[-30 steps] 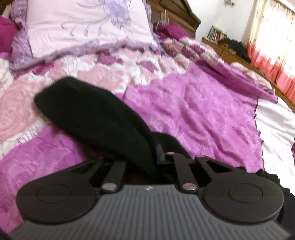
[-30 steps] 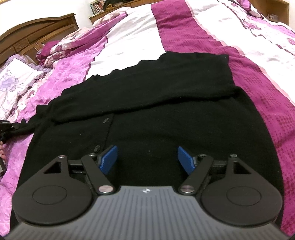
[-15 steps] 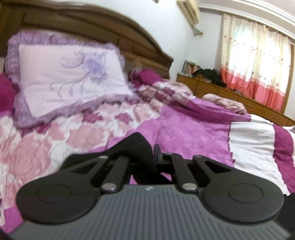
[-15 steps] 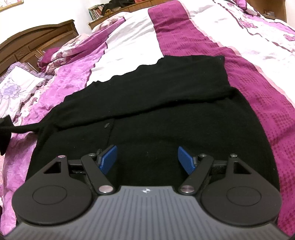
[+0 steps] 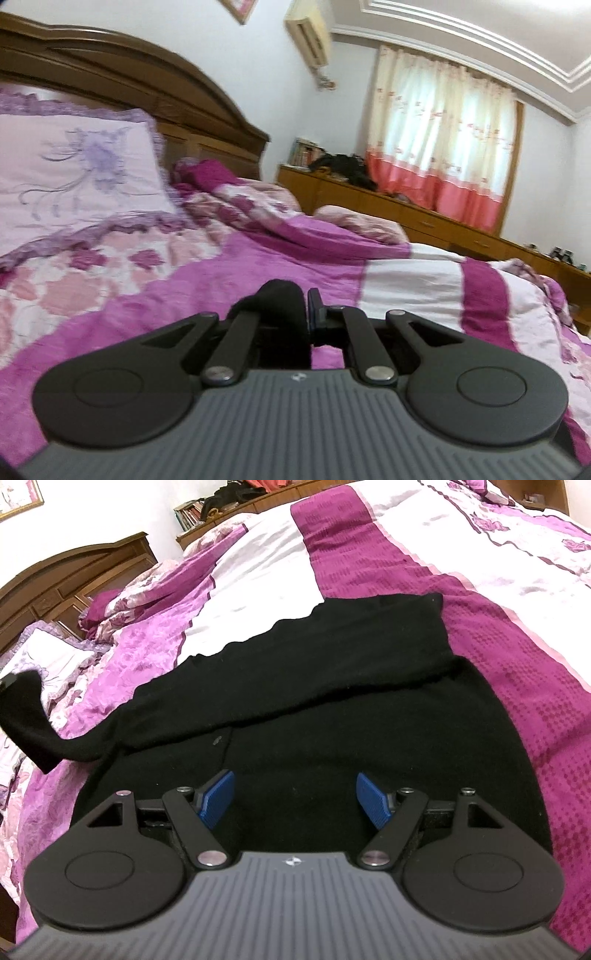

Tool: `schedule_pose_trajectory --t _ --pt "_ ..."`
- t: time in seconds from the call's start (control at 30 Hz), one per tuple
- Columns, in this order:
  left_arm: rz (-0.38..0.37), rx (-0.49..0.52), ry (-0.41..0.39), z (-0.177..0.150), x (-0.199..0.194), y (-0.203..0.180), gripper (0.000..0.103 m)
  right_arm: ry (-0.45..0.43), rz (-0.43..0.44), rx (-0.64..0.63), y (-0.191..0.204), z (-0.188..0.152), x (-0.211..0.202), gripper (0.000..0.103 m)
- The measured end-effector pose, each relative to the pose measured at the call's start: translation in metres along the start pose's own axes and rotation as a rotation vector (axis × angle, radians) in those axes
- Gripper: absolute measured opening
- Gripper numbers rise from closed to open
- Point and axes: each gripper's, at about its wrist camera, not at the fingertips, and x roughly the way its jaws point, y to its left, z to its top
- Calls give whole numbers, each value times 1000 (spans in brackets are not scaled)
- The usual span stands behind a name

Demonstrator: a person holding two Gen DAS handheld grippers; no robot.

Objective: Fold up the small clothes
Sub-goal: 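Lift the sleeve with the left gripper and fold it across the cardigan body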

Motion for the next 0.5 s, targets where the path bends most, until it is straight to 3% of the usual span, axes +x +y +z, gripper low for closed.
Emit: schedule_pose_trajectory --t 0.3,0.5 --pt "-115 -64 61 -17 15 -56 8 -13 13 26 -9 -3 -4 80" --pt "-223 -20 113 -38 23 -100 8 -20 14 50 -17 -3 -7 81"
